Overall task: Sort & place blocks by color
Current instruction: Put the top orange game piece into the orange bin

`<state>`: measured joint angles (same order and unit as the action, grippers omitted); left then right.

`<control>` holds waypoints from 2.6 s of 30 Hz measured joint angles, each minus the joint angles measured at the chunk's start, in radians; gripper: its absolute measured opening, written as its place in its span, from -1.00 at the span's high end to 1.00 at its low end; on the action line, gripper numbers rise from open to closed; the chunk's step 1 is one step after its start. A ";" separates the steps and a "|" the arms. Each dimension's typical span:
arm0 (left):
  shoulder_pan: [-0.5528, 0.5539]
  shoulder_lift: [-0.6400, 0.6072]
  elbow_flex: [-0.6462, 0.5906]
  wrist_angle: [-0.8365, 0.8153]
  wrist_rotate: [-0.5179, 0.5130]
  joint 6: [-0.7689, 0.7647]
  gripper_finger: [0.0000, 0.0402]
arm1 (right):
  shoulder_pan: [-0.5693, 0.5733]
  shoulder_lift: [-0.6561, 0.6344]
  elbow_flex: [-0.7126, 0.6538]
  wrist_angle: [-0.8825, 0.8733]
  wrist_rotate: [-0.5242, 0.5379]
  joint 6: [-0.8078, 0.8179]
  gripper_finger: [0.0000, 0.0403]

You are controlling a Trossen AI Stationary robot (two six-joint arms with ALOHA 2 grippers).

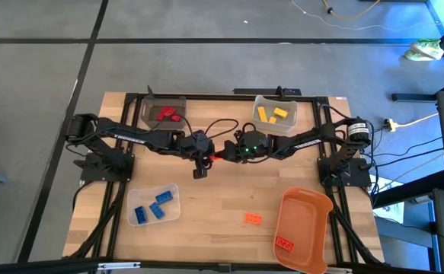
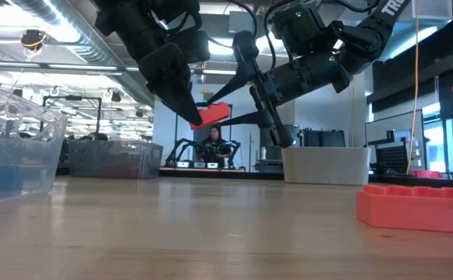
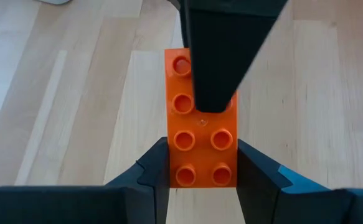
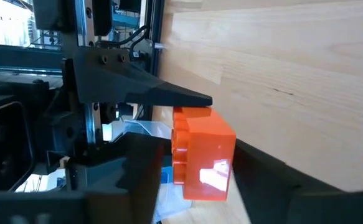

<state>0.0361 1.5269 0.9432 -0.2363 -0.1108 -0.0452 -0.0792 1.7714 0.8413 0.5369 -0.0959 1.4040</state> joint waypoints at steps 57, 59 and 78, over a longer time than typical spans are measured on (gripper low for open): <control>0.133 -0.666 -0.468 0.759 0.180 -0.529 -0.47 | -0.092 -0.599 -0.300 0.089 -0.035 -0.525 0.52; 0.132 -0.666 -0.468 0.761 0.181 -0.529 -0.47 | -0.091 -0.599 -0.281 0.079 -0.049 -0.548 0.52; 0.132 -0.666 -0.468 0.760 0.326 -0.458 -0.47 | -0.091 -0.598 -0.250 0.052 -0.095 -0.601 0.52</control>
<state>0.1684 0.8612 0.4751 0.5236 0.2151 -0.5034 -0.1703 1.1734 0.5911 0.5892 -0.1905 0.8032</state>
